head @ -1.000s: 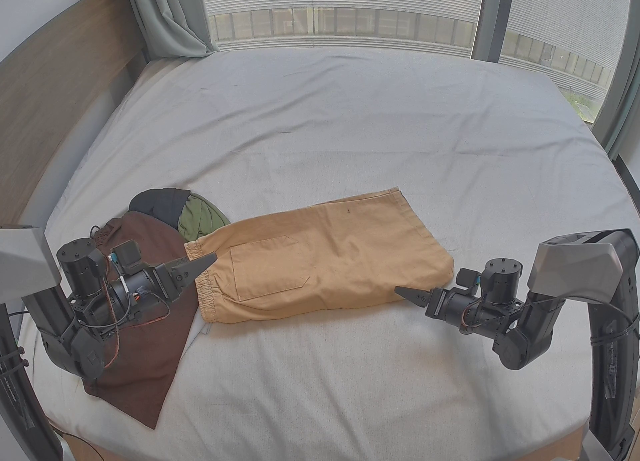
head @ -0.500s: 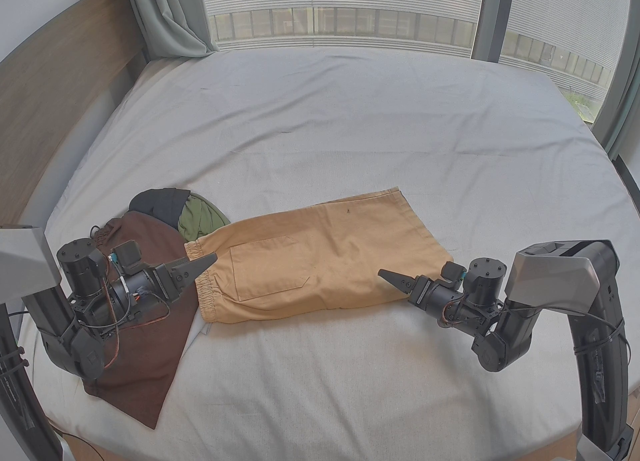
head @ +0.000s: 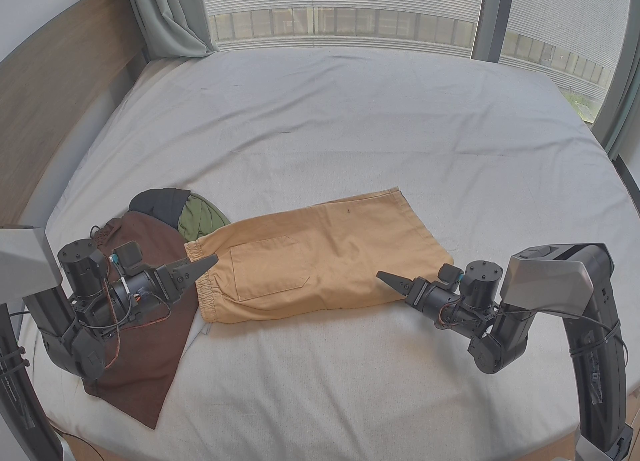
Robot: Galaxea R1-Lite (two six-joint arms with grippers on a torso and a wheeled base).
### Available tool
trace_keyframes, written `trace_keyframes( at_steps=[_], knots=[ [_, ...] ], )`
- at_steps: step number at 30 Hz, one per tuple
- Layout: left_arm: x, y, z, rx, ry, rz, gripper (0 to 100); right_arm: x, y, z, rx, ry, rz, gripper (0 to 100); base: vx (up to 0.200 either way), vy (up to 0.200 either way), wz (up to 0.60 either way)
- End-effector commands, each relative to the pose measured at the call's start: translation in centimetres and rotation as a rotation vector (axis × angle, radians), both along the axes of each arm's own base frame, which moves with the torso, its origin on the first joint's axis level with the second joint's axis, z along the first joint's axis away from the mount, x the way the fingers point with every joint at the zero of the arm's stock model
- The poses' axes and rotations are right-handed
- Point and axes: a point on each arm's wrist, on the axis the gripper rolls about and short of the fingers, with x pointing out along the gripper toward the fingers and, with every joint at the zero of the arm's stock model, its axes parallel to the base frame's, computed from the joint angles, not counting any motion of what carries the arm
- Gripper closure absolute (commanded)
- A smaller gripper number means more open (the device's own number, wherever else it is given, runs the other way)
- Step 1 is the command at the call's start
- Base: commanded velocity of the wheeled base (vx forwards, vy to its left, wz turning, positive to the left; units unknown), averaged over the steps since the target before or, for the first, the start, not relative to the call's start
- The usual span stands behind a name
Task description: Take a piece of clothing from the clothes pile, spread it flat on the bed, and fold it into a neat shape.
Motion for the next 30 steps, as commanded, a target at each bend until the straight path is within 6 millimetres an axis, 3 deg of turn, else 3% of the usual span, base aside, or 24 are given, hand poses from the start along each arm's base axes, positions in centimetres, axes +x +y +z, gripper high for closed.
trace_keyframes(
  at_steps=[1, 21, 30],
  knots=[
    [0.0, 0.0, 0.1, 0.001, -0.004, -0.002, 0, 0.0, 0.0, -0.1, -0.002, 0.003, 0.000, 100, 0.000, 0.000, 0.00],
    [0.3, 1.1, -0.4, 0.046, -0.039, -0.078, 0, -0.4, 0.1, -0.1, -0.010, 0.012, -0.015, 100, 0.000, 0.000, 0.00],
    [0.0, 0.8, -0.7, 0.043, -0.021, -0.088, 0, -2.1, -0.5, 0.9, -0.023, 0.042, -0.014, 100, 0.000, 0.000, 0.00]
  ],
)
